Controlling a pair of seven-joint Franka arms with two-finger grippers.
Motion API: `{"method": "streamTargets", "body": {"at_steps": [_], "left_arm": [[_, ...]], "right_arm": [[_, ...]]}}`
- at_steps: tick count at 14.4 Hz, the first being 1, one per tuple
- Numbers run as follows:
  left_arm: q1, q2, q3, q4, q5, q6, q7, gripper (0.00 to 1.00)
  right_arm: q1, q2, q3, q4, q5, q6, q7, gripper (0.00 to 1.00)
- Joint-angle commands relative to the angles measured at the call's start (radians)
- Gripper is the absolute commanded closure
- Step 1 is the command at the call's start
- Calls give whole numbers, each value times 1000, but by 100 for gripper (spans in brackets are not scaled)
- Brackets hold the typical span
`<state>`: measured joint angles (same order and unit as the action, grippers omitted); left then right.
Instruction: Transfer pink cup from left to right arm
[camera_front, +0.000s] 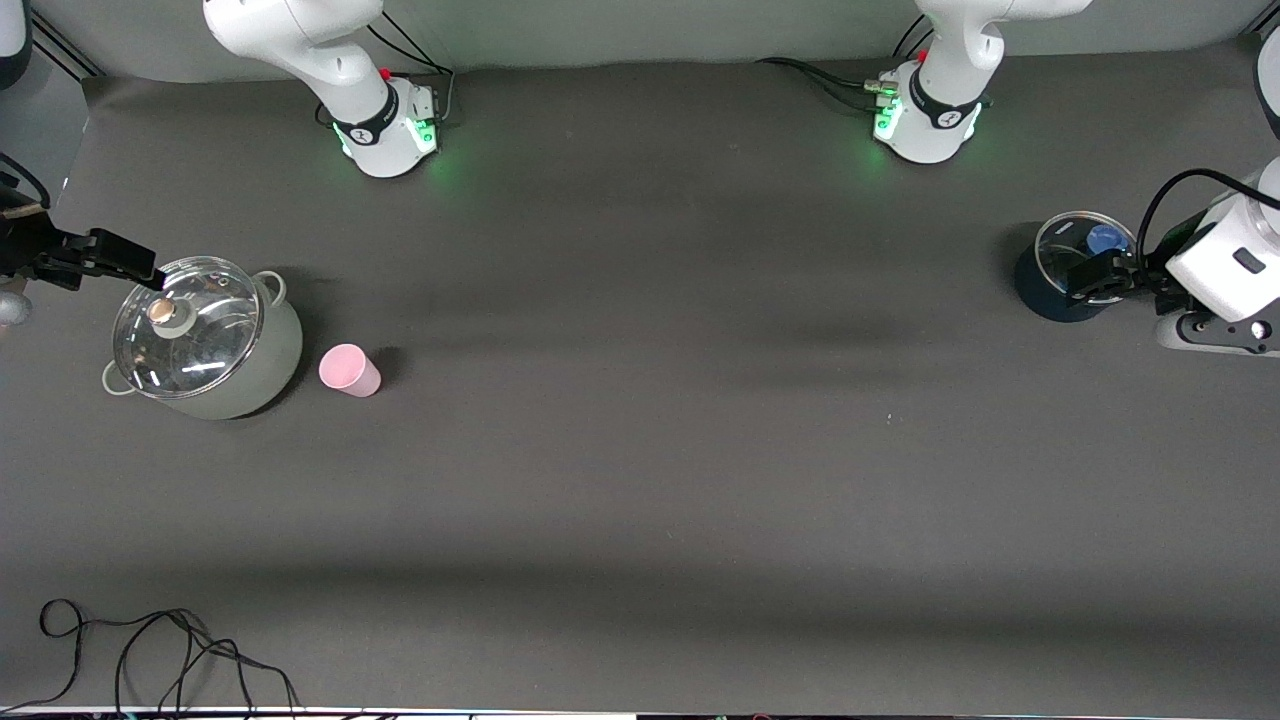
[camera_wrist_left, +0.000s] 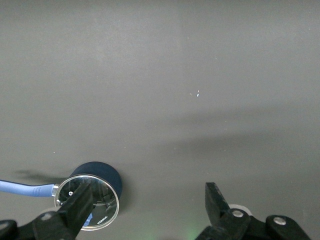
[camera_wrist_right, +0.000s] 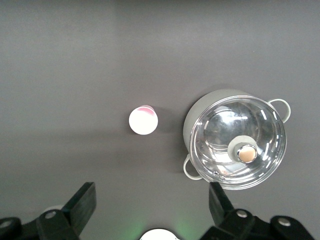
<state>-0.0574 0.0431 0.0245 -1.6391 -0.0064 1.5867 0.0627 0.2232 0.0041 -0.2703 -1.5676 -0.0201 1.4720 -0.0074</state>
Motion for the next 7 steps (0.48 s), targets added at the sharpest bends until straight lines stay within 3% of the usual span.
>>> {"method": "streamTargets", "body": {"at_steps": [1, 3, 7], "left_arm": [[-6, 8, 6, 16, -6, 4, -17, 0], [-7, 8, 6, 16, 0, 2, -17, 0], [-7, 8, 6, 16, 2, 4, -17, 0]], "right_arm": [[-143, 11, 136, 24, -11, -6, -19, 0], [-215, 13, 222, 24, -12, 17, -19, 0], [-173, 43, 220, 75, -17, 68, 0, 0]]}}
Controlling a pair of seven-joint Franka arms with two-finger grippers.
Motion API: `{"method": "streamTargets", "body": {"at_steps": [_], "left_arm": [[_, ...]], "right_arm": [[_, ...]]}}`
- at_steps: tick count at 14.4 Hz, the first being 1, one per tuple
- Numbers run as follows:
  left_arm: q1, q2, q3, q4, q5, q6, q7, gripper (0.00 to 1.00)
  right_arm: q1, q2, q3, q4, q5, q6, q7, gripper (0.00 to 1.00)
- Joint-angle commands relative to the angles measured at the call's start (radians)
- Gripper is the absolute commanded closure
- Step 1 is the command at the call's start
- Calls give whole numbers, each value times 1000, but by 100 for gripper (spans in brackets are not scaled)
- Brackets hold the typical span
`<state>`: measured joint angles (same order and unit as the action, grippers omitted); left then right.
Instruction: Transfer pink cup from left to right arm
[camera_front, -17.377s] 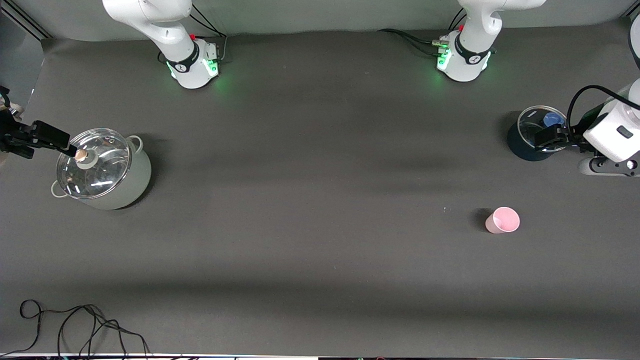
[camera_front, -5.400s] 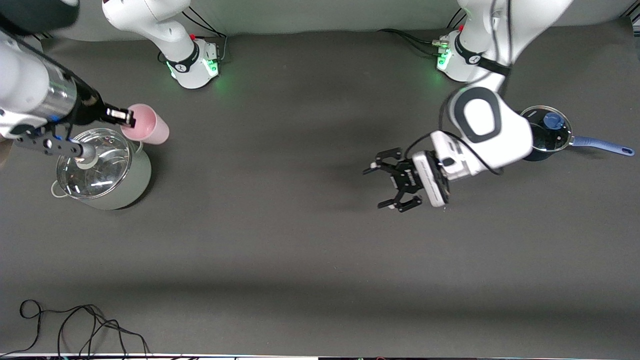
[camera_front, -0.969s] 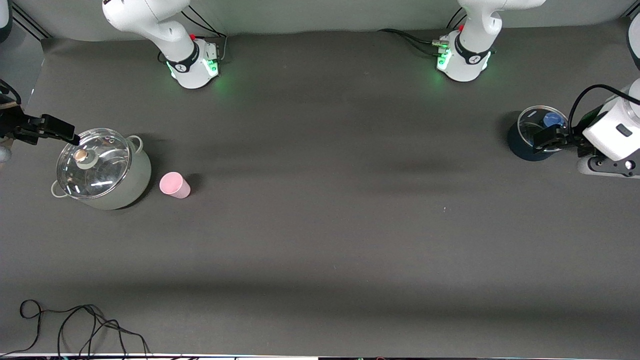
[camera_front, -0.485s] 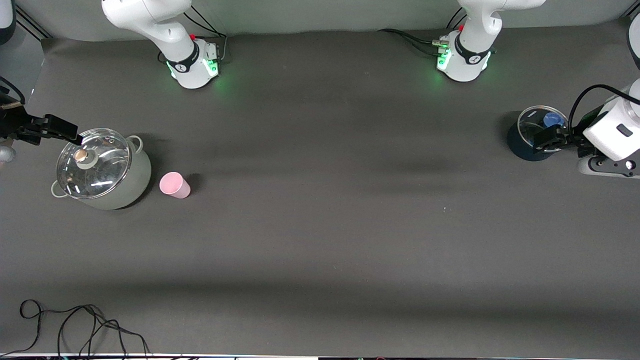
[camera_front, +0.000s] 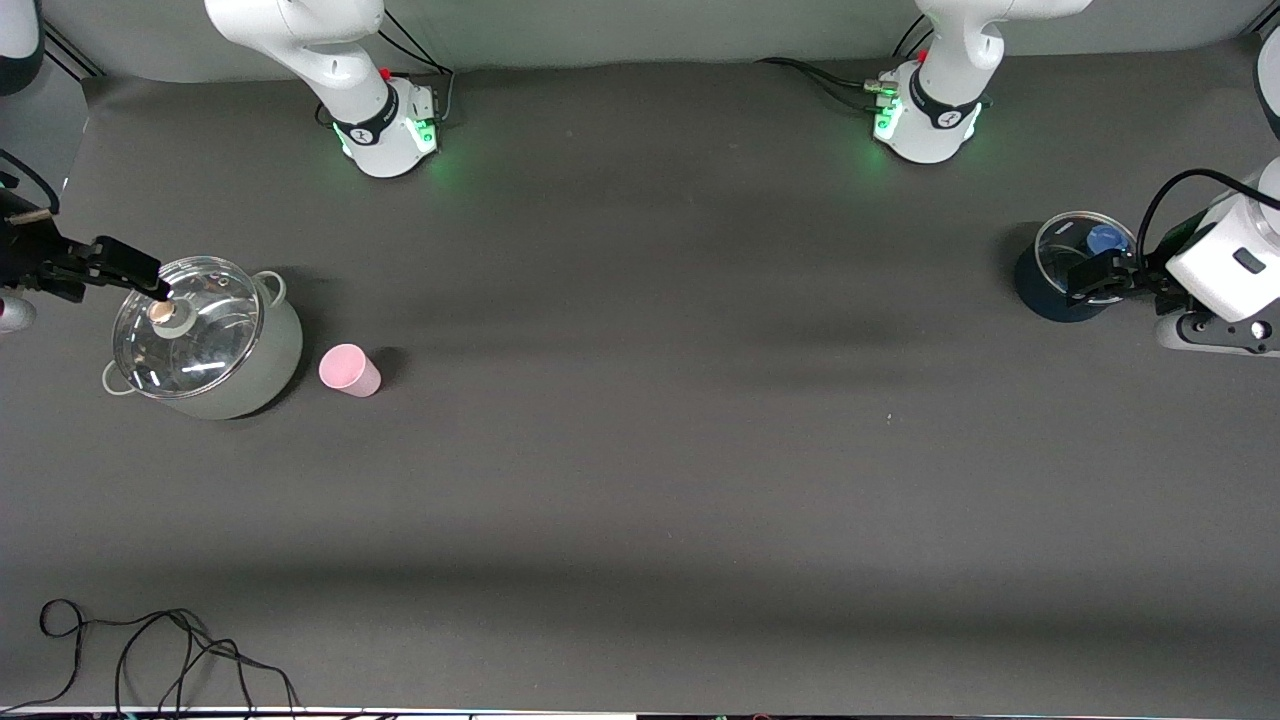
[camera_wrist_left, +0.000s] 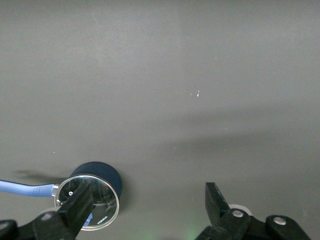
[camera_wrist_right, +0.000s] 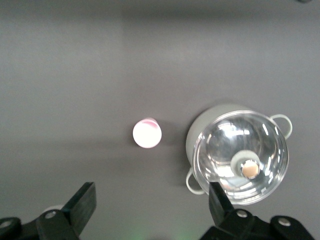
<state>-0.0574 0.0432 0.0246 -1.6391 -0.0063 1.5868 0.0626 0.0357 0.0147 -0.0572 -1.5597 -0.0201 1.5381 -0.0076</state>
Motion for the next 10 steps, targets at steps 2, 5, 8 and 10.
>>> {"method": "streamTargets", "body": {"at_steps": [2, 5, 8, 10], "left_arm": [[-7, 9, 6, 16, 2, 4, -17, 0], [-7, 9, 6, 19, 2, 4, -17, 0], [-7, 11, 6, 21, 2, 4, -17, 0], [-7, 11, 5, 21, 2, 2, -17, 0]], "right_arm": [[13, 44, 2, 131, -9, -9, 1, 0], [15, 41, -4, 132, 3, -13, 1, 0], [23, 39, -4, 132, -1, -13, 1, 0], [21, 36, -4, 132, -3, -13, -11, 0]]}}
